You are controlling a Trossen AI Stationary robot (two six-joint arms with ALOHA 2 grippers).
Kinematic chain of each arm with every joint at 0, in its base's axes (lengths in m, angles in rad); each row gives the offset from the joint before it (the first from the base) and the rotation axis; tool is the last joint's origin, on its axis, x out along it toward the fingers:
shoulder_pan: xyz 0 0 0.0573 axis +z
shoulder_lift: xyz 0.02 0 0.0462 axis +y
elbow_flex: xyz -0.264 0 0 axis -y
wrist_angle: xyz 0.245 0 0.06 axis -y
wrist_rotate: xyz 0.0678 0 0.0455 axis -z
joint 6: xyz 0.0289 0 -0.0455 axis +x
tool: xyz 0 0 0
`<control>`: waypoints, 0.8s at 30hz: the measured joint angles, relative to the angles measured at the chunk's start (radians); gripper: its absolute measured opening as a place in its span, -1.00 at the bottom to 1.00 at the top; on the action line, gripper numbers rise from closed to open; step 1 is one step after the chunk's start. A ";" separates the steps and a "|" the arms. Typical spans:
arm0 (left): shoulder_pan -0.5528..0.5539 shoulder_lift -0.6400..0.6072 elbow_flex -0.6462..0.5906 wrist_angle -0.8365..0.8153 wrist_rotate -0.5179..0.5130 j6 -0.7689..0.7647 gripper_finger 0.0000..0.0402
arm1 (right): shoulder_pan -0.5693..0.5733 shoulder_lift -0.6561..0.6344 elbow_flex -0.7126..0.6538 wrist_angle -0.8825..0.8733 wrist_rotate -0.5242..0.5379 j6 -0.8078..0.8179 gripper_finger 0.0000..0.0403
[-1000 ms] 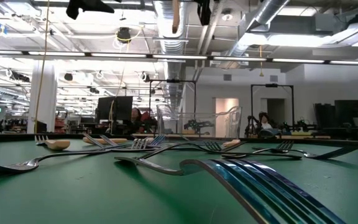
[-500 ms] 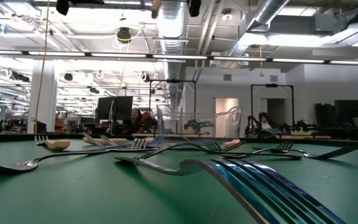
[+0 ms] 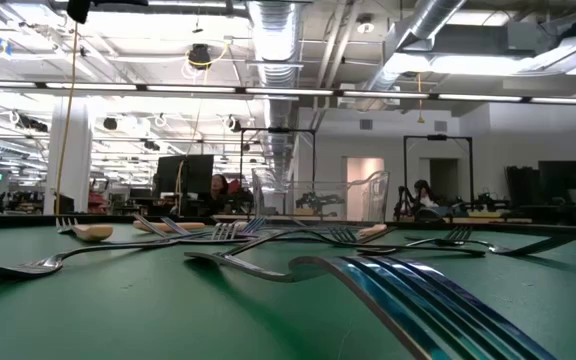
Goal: Sort silverware by color (type)
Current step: Put the orange fork into the bottom left transparent bin
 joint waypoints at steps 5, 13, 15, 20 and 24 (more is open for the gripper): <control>0.000 -0.009 0.000 -0.013 0.010 -0.001 -0.12 | 0.031 0.118 0.136 -0.021 -0.031 0.004 -0.89; 0.000 -0.009 0.000 -0.056 0.011 -0.010 -0.12 | 0.066 0.303 0.353 -0.049 -0.085 0.003 -0.89; 0.000 -0.009 0.000 -0.059 0.013 -0.011 -0.12 | 0.071 0.354 0.406 -0.047 -0.104 0.004 -0.89; 0.000 -0.009 0.000 -0.077 0.013 -0.012 -0.12 | 0.074 0.478 0.528 -0.048 -0.145 0.052 -0.89; 0.000 -0.009 0.000 -0.086 0.013 -0.012 -0.12 | 0.079 0.558 0.605 -0.050 -0.183 0.080 -0.89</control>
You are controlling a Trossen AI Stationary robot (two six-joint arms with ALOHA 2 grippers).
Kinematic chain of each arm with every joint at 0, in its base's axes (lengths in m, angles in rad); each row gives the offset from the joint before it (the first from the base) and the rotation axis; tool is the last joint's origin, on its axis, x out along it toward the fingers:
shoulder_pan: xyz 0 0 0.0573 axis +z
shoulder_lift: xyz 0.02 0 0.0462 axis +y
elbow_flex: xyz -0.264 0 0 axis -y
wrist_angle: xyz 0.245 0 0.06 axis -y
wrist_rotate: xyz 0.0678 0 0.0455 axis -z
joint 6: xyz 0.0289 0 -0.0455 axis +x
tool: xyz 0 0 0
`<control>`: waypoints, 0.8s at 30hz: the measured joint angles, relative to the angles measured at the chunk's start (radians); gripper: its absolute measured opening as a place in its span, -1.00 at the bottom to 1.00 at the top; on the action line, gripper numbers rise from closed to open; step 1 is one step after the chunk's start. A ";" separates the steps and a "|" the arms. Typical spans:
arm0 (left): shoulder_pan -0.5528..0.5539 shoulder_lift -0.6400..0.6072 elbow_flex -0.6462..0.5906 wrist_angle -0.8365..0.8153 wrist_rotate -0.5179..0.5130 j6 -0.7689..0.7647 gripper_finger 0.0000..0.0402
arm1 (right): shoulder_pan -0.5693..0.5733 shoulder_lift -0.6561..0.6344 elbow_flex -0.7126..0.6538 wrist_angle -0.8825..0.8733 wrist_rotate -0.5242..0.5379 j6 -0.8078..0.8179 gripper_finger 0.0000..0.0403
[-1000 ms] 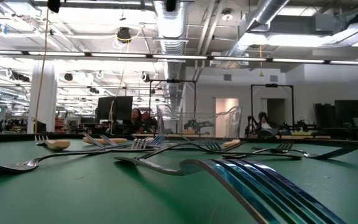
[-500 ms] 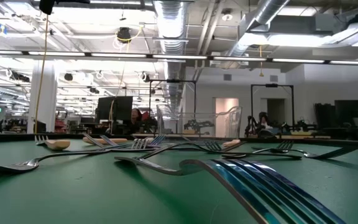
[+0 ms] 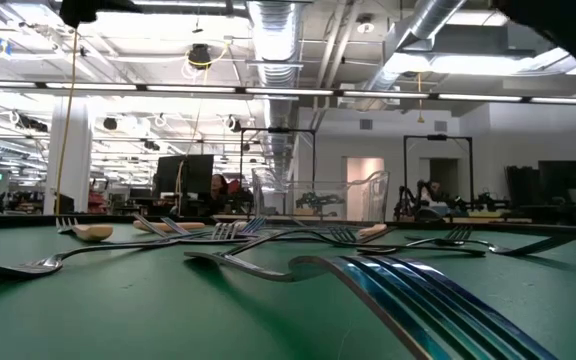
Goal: Sort silverware by color (type)
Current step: Put the orange fork into the bottom left transparent bin
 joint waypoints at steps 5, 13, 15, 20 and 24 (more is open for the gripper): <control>0.000 0.000 0.000 -0.025 -0.001 0.002 -0.12 | 0.003 0.064 0.037 -0.018 -0.028 0.041 -0.89; 0.000 0.000 0.000 -0.074 0.019 0.004 -0.12 | 0.001 0.095 0.037 -0.133 -0.049 0.058 -0.89; 0.000 0.000 0.000 -0.078 0.023 0.004 -0.12 | -0.001 0.095 0.037 -0.159 -0.050 0.048 -0.89; 0.000 0.000 0.000 -0.087 0.022 0.006 -0.12 | 0.000 0.095 0.037 -0.187 -0.050 0.044 -0.89; 0.000 0.000 0.000 -0.087 0.022 0.021 -0.12 | 0.000 0.095 0.037 -0.205 -0.050 0.042 -0.89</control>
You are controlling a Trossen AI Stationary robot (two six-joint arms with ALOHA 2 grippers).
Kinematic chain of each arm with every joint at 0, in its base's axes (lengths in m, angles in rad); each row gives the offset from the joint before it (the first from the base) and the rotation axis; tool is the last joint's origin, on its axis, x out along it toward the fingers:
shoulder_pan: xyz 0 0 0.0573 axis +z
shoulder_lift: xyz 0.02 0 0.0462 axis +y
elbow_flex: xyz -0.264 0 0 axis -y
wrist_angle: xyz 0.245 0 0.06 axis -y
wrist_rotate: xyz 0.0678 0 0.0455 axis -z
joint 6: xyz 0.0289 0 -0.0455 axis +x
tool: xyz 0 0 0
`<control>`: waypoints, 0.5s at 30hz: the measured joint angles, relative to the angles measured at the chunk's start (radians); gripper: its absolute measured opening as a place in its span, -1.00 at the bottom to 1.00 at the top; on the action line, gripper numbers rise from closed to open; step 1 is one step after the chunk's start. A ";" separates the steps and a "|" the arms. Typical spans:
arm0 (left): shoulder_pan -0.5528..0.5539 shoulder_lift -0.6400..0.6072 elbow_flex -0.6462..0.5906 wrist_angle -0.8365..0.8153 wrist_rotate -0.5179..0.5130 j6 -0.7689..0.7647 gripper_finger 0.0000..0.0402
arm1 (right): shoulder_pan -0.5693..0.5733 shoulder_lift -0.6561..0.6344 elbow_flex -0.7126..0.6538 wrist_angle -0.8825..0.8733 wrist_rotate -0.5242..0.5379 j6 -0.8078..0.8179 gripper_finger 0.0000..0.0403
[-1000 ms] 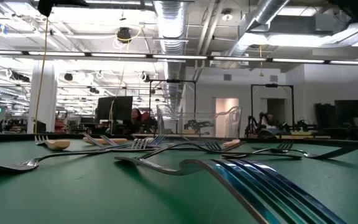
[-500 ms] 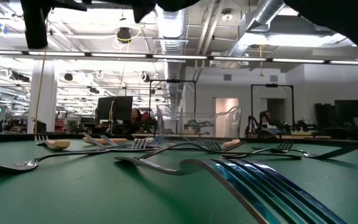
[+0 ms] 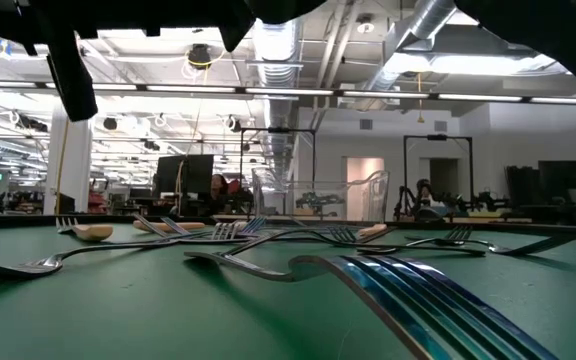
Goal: Sort silverware by color (type)
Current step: Put the orange fork into the bottom left transparent bin
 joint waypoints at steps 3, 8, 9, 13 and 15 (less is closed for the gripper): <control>0.000 0.000 0.000 0.000 0.000 0.001 -0.12 | 0.000 0.000 0.000 -0.002 0.000 -0.015 -0.89; 0.000 0.000 0.000 0.000 0.000 0.001 -0.12 | 0.000 0.000 0.000 -0.013 0.000 -0.021 -0.89; 0.000 0.000 0.000 0.000 0.000 0.000 -0.12 | 0.000 0.000 0.000 -0.018 0.000 -0.025 -0.89; 0.000 0.000 0.000 0.000 -0.001 -0.003 -0.12 | 0.000 0.000 0.000 -0.026 0.002 -0.033 -0.89; 0.000 0.000 0.000 0.000 -0.001 -0.003 -0.12 | 0.000 0.000 0.000 -0.024 0.008 -0.040 -0.86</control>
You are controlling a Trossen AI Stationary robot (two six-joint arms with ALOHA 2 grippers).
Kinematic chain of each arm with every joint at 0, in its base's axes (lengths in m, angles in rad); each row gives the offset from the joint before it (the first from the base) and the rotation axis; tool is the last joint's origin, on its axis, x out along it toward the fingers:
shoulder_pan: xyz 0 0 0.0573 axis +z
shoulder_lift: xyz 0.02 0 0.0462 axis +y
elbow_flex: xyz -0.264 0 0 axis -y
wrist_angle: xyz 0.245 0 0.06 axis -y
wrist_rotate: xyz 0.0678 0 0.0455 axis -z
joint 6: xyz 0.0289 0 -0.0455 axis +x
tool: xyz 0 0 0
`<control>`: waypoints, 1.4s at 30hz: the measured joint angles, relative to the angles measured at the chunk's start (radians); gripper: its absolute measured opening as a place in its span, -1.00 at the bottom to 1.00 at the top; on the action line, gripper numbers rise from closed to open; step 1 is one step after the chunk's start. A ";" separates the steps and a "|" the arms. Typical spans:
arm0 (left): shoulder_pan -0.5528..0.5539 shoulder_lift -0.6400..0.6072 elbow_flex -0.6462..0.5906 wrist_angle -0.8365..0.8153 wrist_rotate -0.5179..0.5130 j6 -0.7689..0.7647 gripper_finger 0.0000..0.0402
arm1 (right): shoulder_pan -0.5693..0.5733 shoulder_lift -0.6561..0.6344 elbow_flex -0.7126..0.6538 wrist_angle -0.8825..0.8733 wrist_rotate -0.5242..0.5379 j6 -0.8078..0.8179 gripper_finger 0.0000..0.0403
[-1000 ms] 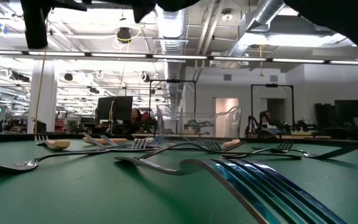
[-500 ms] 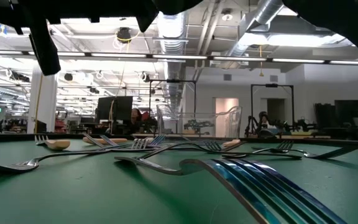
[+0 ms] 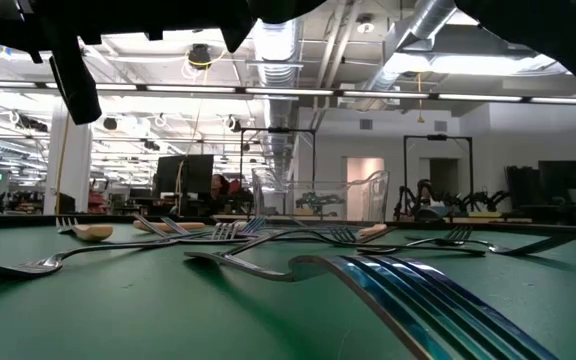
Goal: Sort silverware by color (type)
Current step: Put the orange fork into the bottom left transparent bin
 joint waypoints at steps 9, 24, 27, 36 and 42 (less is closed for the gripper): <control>0.000 0.000 0.000 0.000 0.000 -0.012 -0.12 | -0.007 0.000 0.000 0.001 0.002 -0.030 -0.78; 0.000 0.000 0.000 0.000 0.000 -0.014 -0.12 | -0.013 -0.001 0.000 0.001 -0.019 -0.037 -0.70; 0.000 0.000 0.000 0.000 0.000 -0.014 -0.12 | -0.013 -0.001 0.000 0.001 -0.019 -0.038 -0.64; 0.000 0.000 0.000 -0.003 0.000 -0.010 -0.12 | -0.016 -0.001 0.000 0.002 -0.019 -0.039 -0.43; 0.000 0.000 0.000 -0.011 0.000 -0.009 -0.12 | -0.019 -0.001 0.000 0.002 -0.019 -0.037 -0.41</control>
